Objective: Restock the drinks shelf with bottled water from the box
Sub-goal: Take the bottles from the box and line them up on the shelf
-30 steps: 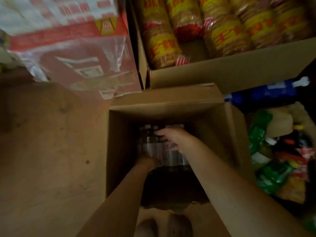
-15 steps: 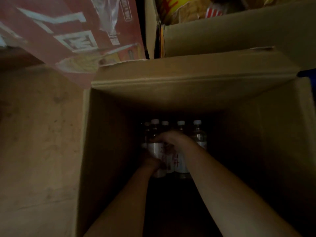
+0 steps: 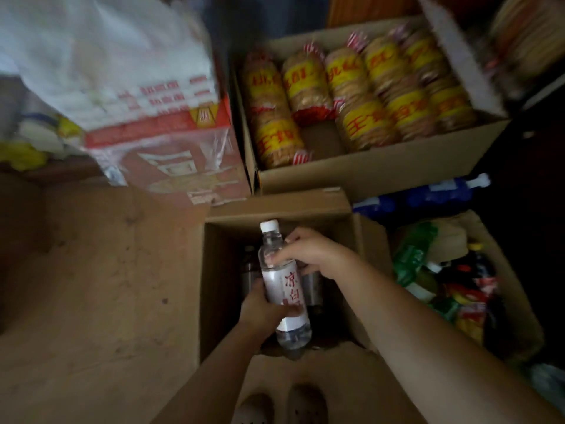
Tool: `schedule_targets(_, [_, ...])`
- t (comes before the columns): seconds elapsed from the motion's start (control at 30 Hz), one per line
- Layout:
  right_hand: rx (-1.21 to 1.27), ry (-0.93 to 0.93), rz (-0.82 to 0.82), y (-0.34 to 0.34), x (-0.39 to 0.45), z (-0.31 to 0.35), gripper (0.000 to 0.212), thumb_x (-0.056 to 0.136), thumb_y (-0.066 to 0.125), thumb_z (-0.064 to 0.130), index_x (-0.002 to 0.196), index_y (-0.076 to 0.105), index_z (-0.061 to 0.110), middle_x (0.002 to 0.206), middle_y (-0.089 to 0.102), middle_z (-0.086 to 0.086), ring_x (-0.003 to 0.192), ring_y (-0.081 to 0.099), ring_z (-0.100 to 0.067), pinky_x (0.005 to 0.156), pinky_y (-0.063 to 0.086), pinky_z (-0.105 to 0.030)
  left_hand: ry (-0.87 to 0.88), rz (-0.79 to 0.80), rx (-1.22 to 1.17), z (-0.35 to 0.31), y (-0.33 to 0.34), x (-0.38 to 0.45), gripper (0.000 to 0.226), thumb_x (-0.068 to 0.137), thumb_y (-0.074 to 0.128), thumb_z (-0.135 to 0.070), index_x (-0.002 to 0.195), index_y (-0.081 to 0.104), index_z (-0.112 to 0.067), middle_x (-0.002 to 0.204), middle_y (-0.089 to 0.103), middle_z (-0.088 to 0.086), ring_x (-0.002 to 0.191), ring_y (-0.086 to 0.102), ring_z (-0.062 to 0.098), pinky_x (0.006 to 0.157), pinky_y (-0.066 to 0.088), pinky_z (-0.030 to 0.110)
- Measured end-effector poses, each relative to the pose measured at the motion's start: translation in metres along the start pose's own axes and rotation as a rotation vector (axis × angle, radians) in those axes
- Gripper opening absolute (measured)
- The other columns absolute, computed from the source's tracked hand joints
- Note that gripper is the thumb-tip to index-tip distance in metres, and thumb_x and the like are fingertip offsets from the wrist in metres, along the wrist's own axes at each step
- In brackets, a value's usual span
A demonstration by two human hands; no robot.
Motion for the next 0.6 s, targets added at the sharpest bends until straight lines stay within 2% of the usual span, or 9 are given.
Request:
schedule_targets(0.1, [0.016, -0.105, -0.062, -0.029, -0.079, 0.044, 0.044, 0.07, 0.083, 0.023, 0.102, 0.053, 0.022, 0.092, 0.06, 0.006, 0.084, 0.058, -0.011, 0.081, 0.053, -0.034, 0.121, -0.003, 0.059, -0.055, -0.001, -0.058, 0.076, 0.055, 0.09, -0.013, 0.119, 0.05, -0.021, 0.113, 0.066, -0.001, 0.106, 0.063, 0.019, 0.091, 0.054, 0.042])
schedule_targets(0.17, [0.034, -0.192, -0.127, -0.053, -0.134, 0.078, 0.046, 0.07, 0.083, 0.024, 0.106, 0.056, 0.022, 0.103, 0.064, 0.002, 0.09, 0.061, -0.013, 0.079, 0.052, -0.031, 0.205, 0.031, 0.066, -0.102, 0.003, -0.097, 0.075, 0.055, 0.09, -0.013, 0.119, 0.051, -0.023, 0.11, 0.067, -0.004, 0.102, 0.064, 0.016, 0.09, 0.054, 0.042])
schedule_targets(0.27, [0.073, -0.331, -0.24, -0.092, -0.221, 0.125, 0.038, 0.064, 0.087, 0.027, 0.096, 0.066, 0.021, 0.098, 0.072, 0.001, 0.088, 0.068, -0.013, 0.082, 0.057, -0.037, 0.341, 0.095, 0.084, -0.182, 0.011, -0.155, 0.074, 0.046, 0.092, -0.018, 0.112, 0.058, -0.024, 0.101, 0.071, -0.005, 0.096, 0.068, 0.016, 0.086, 0.056, 0.04])
schedule_targets(0.37, [0.134, -0.416, -0.404, -0.133, -0.315, 0.157, 0.022, 0.061, 0.088, 0.026, 0.075, 0.071, 0.029, 0.078, 0.073, 0.014, 0.075, 0.068, 0.002, 0.076, 0.058, -0.025, 0.494, 0.217, 0.166, -0.253, 0.032, -0.222, 0.076, 0.042, 0.093, -0.029, 0.111, 0.061, -0.026, 0.102, 0.073, -0.007, 0.096, 0.07, 0.014, 0.086, 0.056, 0.041])
schedule_targets(0.4, [0.138, -0.436, -0.452, -0.144, -0.345, 0.165, 0.025, 0.058, 0.088, 0.031, 0.078, 0.072, 0.031, 0.081, 0.073, 0.014, 0.078, 0.068, 0.002, 0.077, 0.058, -0.027, 0.54, 0.236, 0.194, -0.271, 0.038, -0.244, 0.077, 0.041, 0.093, -0.033, 0.111, 0.062, -0.027, 0.103, 0.073, -0.008, 0.096, 0.07, 0.013, 0.087, 0.056, 0.041])
schedule_targets(0.47, [0.138, -0.471, -0.563, -0.164, -0.407, 0.177, 0.058, 0.047, 0.086, 0.049, 0.098, 0.067, 0.029, 0.1, 0.07, 0.01, 0.092, 0.067, -0.009, 0.084, 0.057, -0.041, 0.623, 0.278, 0.209, -0.305, 0.051, -0.286, 0.076, 0.044, 0.094, -0.03, 0.112, 0.061, -0.03, 0.105, 0.072, -0.009, 0.099, 0.068, 0.012, 0.087, 0.056, 0.04])
schedule_targets(0.5, [0.131, -0.48, -0.62, -0.175, -0.435, 0.18, 0.068, 0.047, 0.086, 0.051, 0.105, 0.062, 0.026, 0.106, 0.067, 0.008, 0.096, 0.065, -0.012, 0.087, 0.055, -0.044, 0.663, 0.305, 0.229, -0.32, 0.061, -0.308, 0.074, 0.048, 0.094, -0.027, 0.113, 0.059, -0.031, 0.107, 0.071, -0.01, 0.1, 0.067, 0.011, 0.087, 0.056, 0.039])
schedule_targets(0.6, [0.152, -0.497, -0.821, -0.207, -0.523, 0.178, 0.065, 0.059, 0.086, 0.044, 0.114, 0.058, 0.024, 0.111, 0.063, 0.006, 0.1, 0.061, -0.012, 0.089, 0.053, -0.04, 0.8, 0.4, 0.303, -0.365, 0.098, -0.375, 0.075, 0.053, 0.092, -0.029, 0.117, 0.054, -0.033, 0.112, 0.066, -0.015, 0.105, 0.063, 0.01, 0.089, 0.055, 0.037])
Point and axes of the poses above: each hand's wrist, its own x-axis towards the middle knuckle, its own y-axis out of the palm, z = x × y, the point moved 9 cm from there along x, towards the middle knuckle
